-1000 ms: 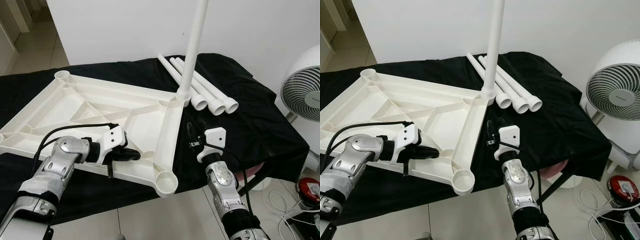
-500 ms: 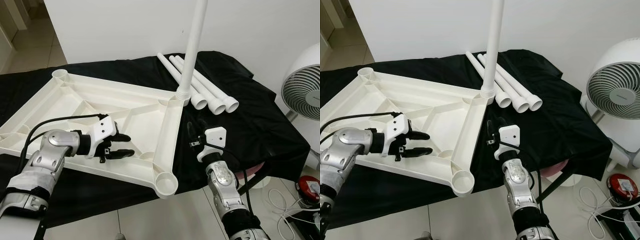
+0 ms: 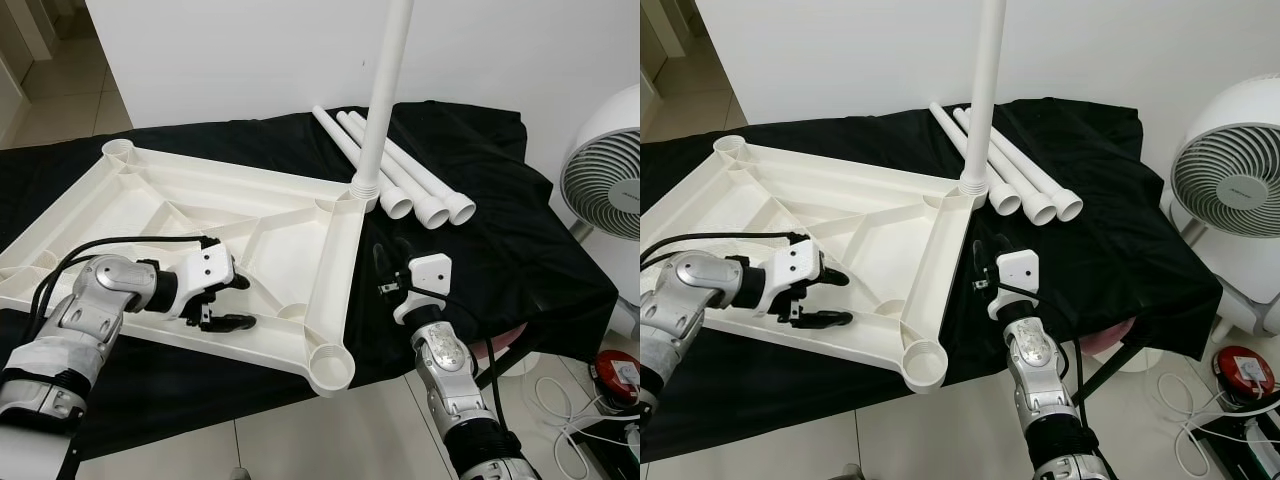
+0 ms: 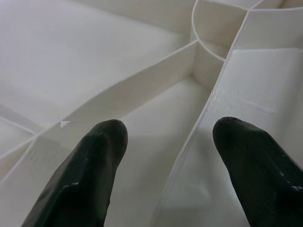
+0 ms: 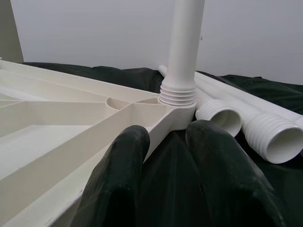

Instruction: Building children table

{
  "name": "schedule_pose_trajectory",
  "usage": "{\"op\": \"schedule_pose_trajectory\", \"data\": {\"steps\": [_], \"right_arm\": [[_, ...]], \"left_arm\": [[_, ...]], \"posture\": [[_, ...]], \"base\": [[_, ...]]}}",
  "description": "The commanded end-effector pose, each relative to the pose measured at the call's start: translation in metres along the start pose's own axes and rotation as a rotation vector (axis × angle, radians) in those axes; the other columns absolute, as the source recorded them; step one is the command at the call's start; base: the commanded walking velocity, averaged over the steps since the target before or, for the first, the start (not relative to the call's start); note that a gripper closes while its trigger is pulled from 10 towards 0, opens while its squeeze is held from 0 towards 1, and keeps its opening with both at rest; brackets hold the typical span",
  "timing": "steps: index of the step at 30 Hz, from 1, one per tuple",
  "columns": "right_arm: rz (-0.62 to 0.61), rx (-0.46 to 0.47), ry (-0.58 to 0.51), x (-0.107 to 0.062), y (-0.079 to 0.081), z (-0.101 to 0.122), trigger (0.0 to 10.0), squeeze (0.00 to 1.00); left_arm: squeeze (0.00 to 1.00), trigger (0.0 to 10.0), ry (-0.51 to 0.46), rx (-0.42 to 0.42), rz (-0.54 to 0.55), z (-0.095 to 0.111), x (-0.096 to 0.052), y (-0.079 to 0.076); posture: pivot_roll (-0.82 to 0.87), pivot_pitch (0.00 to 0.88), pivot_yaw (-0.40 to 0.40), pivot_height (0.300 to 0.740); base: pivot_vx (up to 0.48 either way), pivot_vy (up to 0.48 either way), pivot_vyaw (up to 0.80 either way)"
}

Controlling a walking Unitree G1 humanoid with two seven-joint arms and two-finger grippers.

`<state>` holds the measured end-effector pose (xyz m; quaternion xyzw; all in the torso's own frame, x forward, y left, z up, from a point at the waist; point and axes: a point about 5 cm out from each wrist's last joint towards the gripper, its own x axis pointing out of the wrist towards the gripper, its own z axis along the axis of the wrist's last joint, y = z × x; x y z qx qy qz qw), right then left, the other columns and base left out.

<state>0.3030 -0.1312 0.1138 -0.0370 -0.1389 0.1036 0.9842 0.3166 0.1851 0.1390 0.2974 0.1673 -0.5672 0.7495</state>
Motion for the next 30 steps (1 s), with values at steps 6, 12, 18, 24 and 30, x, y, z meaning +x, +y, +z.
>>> {"op": "schedule_pose_trajectory", "data": {"steps": [6,12,18,24,30], "right_arm": [[0.001,-0.003,0.015,-0.002,0.001,-0.002,10.0,0.0],[-0.002,0.002,0.017,-0.003,0.002,-0.002,10.0,0.0],[-0.005,0.002,0.018,-0.003,0.002,-0.002,10.0,0.0],[-0.004,0.005,0.019,-0.002,0.002,-0.002,10.0,0.0],[-0.002,0.005,0.019,-0.002,0.003,-0.002,10.0,0.0]], "left_arm": [[0.0,10.0,0.109,-0.098,0.122,-0.017,0.011,0.002],[0.0,10.0,0.141,-0.112,0.22,-0.018,0.013,0.009],[0.0,0.0,0.151,-0.124,0.278,-0.017,0.011,0.014],[0.0,0.0,0.158,-0.125,0.285,-0.017,0.011,0.013],[0.0,0.0,0.157,-0.126,0.294,-0.015,0.01,0.015]], "posture": [[0.01,0.0,0.018,0.74],[0.01,0.011,0.018,0.74],[0.01,0.013,0.019,0.74],[0.02,0.013,0.017,0.74],[0.02,0.013,0.017,0.74]], "base": [[0.0,0.0,0.0],[0.0,0.0,0.0],[0.0,0.0,0.0],[0.0,0.0,0.0],[0.0,0.0,0.0]]}}
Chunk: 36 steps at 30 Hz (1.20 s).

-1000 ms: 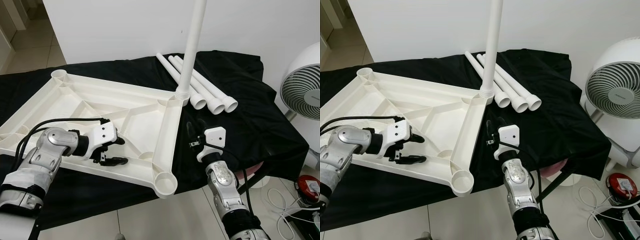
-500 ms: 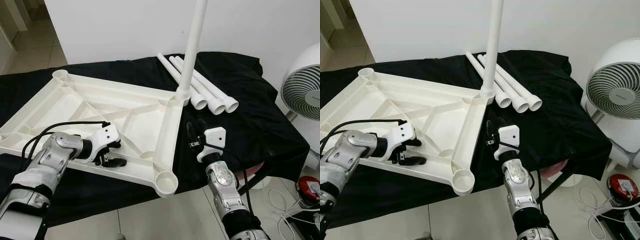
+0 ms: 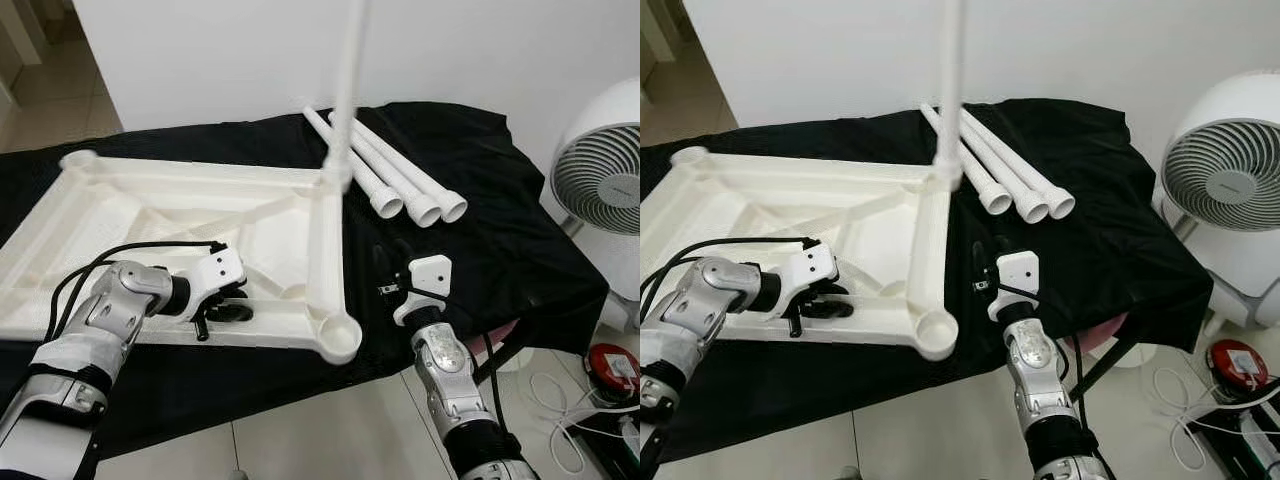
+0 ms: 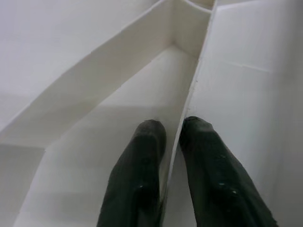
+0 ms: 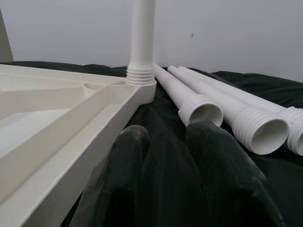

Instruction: Building children table

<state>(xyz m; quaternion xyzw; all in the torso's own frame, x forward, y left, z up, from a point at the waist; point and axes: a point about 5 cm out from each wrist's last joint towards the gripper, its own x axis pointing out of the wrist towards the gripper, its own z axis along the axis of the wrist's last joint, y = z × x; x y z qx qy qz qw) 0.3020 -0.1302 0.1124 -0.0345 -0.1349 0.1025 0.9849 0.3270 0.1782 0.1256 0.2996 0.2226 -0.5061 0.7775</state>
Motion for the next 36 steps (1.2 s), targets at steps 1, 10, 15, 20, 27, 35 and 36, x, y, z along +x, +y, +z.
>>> {"op": "schedule_pose_trajectory", "data": {"steps": [1,10,15,20,27,35,36], "right_arm": [[0.002,0.001,0.011,-0.001,0.002,-0.001,10.0,0.0],[-0.002,0.0,0.011,-0.002,0.002,-0.001,10.0,0.0],[-0.003,0.002,0.013,-0.002,0.002,-0.001,10.0,0.0],[-0.002,0.005,0.015,-0.001,0.003,-0.002,10.0,0.0],[-0.012,0.029,0.013,0.005,-0.002,0.001,10.0,0.0],[-0.04,0.022,0.004,0.018,-0.012,0.009,10.0,0.0],[-0.048,0.012,-0.002,0.023,-0.016,0.013,10.0,0.0]], "left_arm": [[0.0,0.0,0.031,-0.033,0.2,-0.006,-0.003,0.01],[0.0,0.0,-0.03,-0.019,0.173,0.008,0.008,-0.002],[0.0,0.0,-0.134,0.009,0.106,0.024,0.018,-0.02],[0.0,10.0,-0.164,0.049,0.091,0.029,0.022,-0.028],[1.0,10.0,-0.28,0.116,0.026,0.046,0.02,-0.042],[0.0,10.0,-0.336,0.153,0.007,0.059,0.01,-0.037],[0.0,10.0,-0.375,0.126,0.03,0.065,0.007,-0.032]], "posture": [[0.02,0.013,0.018,0.74],[0.01,0.016,0.019,0.74],[0.01,0.017,0.018,0.74],[0.02,0.017,0.01,0.74],[0.02,0.012,-0.003,0.74],[0.01,0.002,-0.012,0.74],[0.01,0.001,-0.012,0.74]], "base": [[0.0,0.0,0.0],[0.0,0.0,0.0],[0.0,0.0,0.0],[0.0,0.0,0.0],[0.0,0.0,0.0],[0.0,0.0,0.0],[0.0,0.0,0.0]]}}
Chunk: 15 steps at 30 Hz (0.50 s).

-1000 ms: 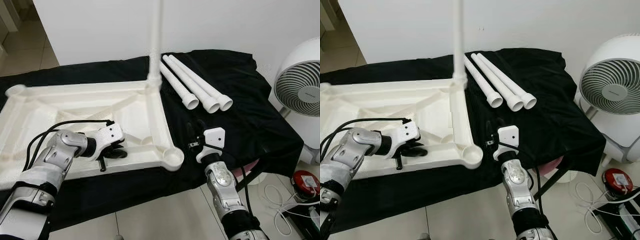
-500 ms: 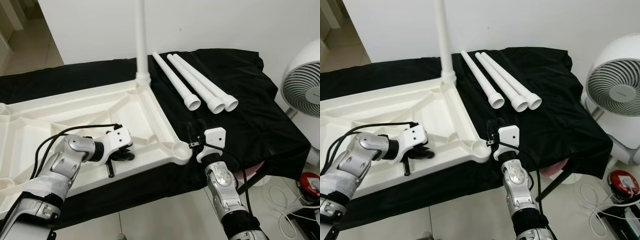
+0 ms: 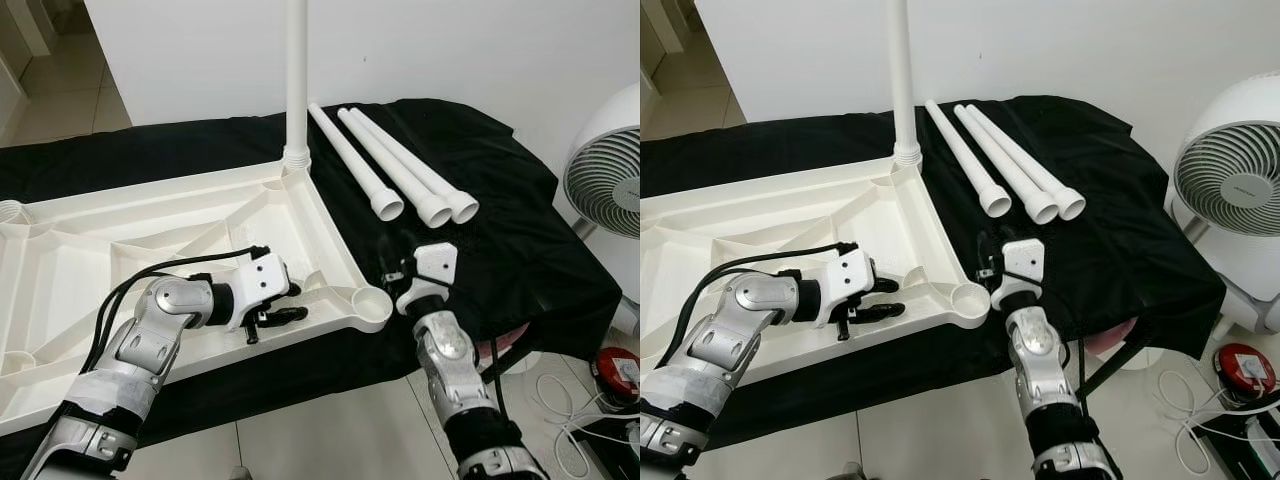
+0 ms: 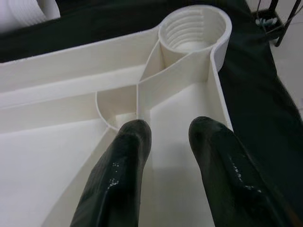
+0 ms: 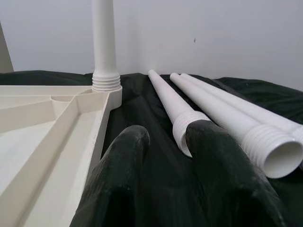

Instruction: Building children table

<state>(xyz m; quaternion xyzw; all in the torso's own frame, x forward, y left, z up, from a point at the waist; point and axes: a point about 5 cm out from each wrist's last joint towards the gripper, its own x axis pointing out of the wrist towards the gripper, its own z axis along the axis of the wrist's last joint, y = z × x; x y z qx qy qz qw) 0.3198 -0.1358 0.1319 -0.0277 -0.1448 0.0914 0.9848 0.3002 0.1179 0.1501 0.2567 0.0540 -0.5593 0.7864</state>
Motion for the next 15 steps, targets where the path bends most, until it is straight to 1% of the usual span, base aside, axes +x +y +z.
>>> {"op": "schedule_pose_trajectory", "data": {"steps": [1,2,3,4,7,9,11,12,14,15], "right_arm": [[-0.03,-0.008,0.009,0.007,-0.008,0.003,10.0,0.0],[-0.038,-0.016,0.001,0.011,-0.012,0.006,10.0,0.0],[-0.057,-0.029,-0.003,0.019,-0.019,0.011,10.0,0.0],[-0.057,-0.029,-0.003,0.019,-0.019,0.011,10.0,0.0],[-0.086,-0.048,-0.007,0.028,-0.027,0.017,10.0,0.0],[-0.089,-0.051,-0.009,0.03,-0.028,0.018,10.0,0.0],[-0.119,-0.015,0.007,0.038,-0.033,0.02,10.0,0.0],[-0.119,-0.015,0.007,0.038,-0.033,0.02,10.0,0.0],[-0.149,0.043,0.02,0.044,-0.035,0.02,10.0,0.0],[-0.149,0.043,0.02,0.044,-0.035,0.02,10.0,0.0]], "left_arm": [[0.0,10.0,-0.062,-0.023,0.057,0.014,-0.004,0.013],[0.0,10.0,-0.104,-0.05,0.089,0.02,-0.004,0.019],[0.0,10.0,-0.161,-0.103,0.173,0.029,-0.004,0.031],[0.0,10.0,-0.161,-0.103,0.173,0.029,-0.004,0.031],[0.0,10.0,-0.197,-0.192,0.294,0.033,-0.002,0.045],[0.0,10.0,-0.201,-0.206,0.308,0.033,-0.002,0.046],[0.0,10.0,-0.202,-0.218,0.385,0.033,0.002,0.048],[0.0,10.0,-0.202,-0.218,0.385,0.033,0.002,0.048],[0.0,10.0,-0.23,-0.246,0.46,0.036,0.006,0.048],[0.0,10.0,-0.23,-0.246,0.46,0.036,0.006,0.048]], "posture": [[0.01,0.001,-0.012,0.74],[0.0,0.0,-0.012,0.74],[-0.01,0.0,-0.01,0.74],[-0.01,0.0,-0.01,0.74],[-0.01,0.004,-0.011,0.74],[-0.01,0.004,-0.011,0.74],[-0.01,0.006,-0.008,0.74],[-0.01,0.006,-0.008,0.74],[-0.01,0.019,-0.006,0.74],[-0.01,0.019,-0.006,0.74]], "base": [[0.0,0.0,0.0],[0.0,0.0,0.0],[0.0,0.0,0.0],[0.0,0.0,0.0],[0.0,0.0,0.0],[0.0,0.0,0.0],[0.0,0.0,0.0],[0.0,0.0,0.0],[0.0,0.0,0.0],[0.0,0.0,0.0]]}}
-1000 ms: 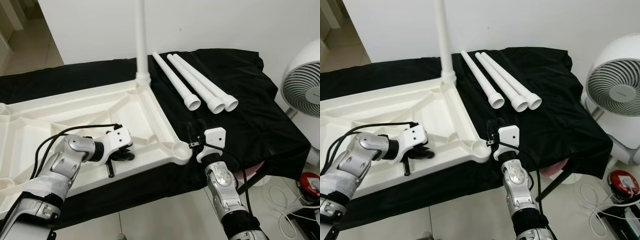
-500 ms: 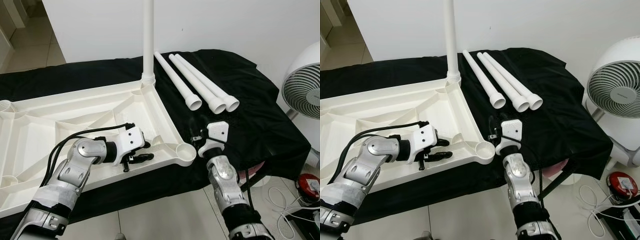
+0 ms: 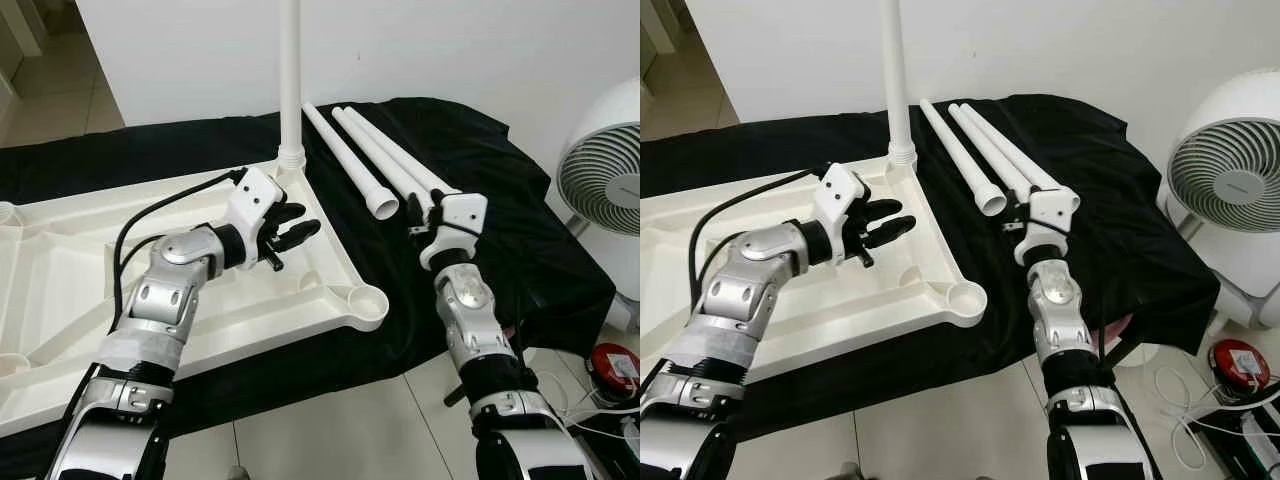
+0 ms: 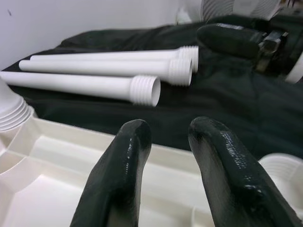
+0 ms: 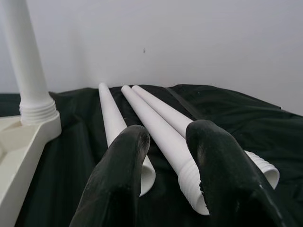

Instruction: Building children table

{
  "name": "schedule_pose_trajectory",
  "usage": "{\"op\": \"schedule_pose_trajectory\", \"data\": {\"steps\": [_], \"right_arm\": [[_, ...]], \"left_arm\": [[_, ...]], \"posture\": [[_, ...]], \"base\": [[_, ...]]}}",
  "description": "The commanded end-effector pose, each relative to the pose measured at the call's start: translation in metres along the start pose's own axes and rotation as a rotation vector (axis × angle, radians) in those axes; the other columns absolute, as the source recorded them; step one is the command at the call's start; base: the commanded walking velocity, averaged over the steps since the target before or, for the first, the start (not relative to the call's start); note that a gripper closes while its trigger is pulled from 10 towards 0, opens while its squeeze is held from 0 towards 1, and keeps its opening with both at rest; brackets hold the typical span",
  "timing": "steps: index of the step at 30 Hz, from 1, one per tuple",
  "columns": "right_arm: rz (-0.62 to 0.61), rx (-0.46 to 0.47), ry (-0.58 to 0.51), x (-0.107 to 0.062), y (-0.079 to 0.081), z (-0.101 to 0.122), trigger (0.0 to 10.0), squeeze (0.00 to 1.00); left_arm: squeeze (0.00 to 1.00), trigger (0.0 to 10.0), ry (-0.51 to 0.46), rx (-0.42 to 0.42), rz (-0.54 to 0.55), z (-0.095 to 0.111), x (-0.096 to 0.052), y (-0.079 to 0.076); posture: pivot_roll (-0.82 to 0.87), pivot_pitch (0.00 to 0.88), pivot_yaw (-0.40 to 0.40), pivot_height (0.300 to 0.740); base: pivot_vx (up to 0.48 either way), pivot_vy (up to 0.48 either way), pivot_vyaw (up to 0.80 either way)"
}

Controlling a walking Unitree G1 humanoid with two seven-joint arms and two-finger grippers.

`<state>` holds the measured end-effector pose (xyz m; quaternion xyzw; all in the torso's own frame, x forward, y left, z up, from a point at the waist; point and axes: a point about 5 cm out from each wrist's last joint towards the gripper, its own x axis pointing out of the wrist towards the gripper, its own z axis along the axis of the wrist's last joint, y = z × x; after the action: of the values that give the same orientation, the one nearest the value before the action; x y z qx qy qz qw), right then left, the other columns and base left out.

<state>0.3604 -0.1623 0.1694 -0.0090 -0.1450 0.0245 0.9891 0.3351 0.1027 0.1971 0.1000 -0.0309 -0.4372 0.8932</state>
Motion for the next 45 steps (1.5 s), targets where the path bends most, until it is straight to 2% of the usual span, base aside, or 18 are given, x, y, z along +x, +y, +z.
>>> {"op": "schedule_pose_trajectory", "data": {"steps": [1,2,3,7,10,13,14,15,18,19,28,32,36,45], "right_arm": [[-0.018,0.042,0.03,0.003,0.001,-0.004,10.0,0.1],[-0.03,0.064,0.041,0.006,0.001,-0.005,10.0,0.58],[-0.028,0.09,0.05,0.008,0.003,-0.006,10.0,1.0],[-0.022,0.138,0.065,0.013,0.005,-0.006,10.0,1.0],[-0.013,0.213,0.081,0.017,0.007,-0.006,10.0,1.0],[-0.002,0.242,0.089,0.019,0.008,-0.006,10.0,1.0],[0.008,0.274,0.091,0.02,0.008,-0.006,10.0,0.73],[0.012,0.295,0.092,0.02,0.009,-0.006,10.0,0.03],[0.022,0.336,0.094,0.02,0.009,-0.007,10.0,0.0],[0.042,0.381,0.101,0.02,0.011,-0.009,10.0,0.0],[0.105,0.513,0.104,0.023,0.022,-0.012,10.0,0.0],[0.132,0.538,0.1,0.026,0.026,-0.011,10.0,0.0],[0.166,0.577,0.09,0.035,0.033,-0.003,10.0,0.0],[0.198,0.566,0.063,0.048,0.037,0.013,10.0,0.0]], "left_arm": [[0.0,10.0,-0.002,-0.042,0.158,-0.001,0.001,0.004],[0.0,10.0,-0.027,-0.08,0.18,0.002,0.004,0.0],[0.0,10.0,-0.043,-0.104,0.188,0.003,0.006,-0.005],[0.0,10.0,-0.06,-0.114,0.199,0.003,0.011,-0.015],[0.0,10.0,-0.075,-0.178,0.265,0.004,0.017,-0.022],[0.0,10.0,-0.078,-0.203,0.275,0.004,0.019,-0.028],[0.0,10.0,-0.075,-0.183,0.283,0.005,0.018,-0.031],[0.0,10.0,-0.072,-0.172,0.288,0.005,0.018,-0.033],[0.0,10.0,-0.073,-0.161,0.305,0.007,0.017,-0.036],[0.0,10.0,-0.075,-0.186,0.314,0.01,0.016,-0.039],[0.0,10.0,-0.071,-0.218,0.323,0.019,0.017,-0.052],[0.0,10.0,-0.064,-0.215,0.329,0.021,0.017,-0.055],[0.0,10.0,-0.053,-0.215,0.326,0.025,0.014,-0.06],[0.0,10.0,-0.034,-0.237,0.335,0.026,0.011,-0.064]], "posture": [[-0.01,0.024,-0.009,0.74],[-0.01,0.039,-0.018,0.74],[-0.02,0.044,-0.021,0.74],[-0.02,0.068,-0.035,0.74],[-0.02,0.1,-0.04,0.74],[-0.02,0.119,-0.037,0.74],[-0.01,0.134,-0.033,0.74],[0.0,0.144,-0.028,0.74],[0.0,0.161,-0.023,0.74],[0.02,0.18,-0.016,0.74],[0.06,0.224,0.004,0.74],[0.07,0.232,0.008,0.74],[0.09,0.256,0.016,0.74],[0.11,0.28,0.025,0.74]], "base": [[0.0,0.0,0.0],[0.0,0.0,0.0],[0.0,0.0,0.0],[0.0,0.0,0.0],[0.0,0.0,0.0],[0.0,0.0,0.0],[0.0,0.0,0.0],[0.0,0.0,0.0],[0.0,0.0,0.0],[0.0,0.0,0.0],[0.0,0.0,0.0],[0.0,0.0,0.0],[0.0,0.0,0.0],[0.0,0.0,0.0]]}}
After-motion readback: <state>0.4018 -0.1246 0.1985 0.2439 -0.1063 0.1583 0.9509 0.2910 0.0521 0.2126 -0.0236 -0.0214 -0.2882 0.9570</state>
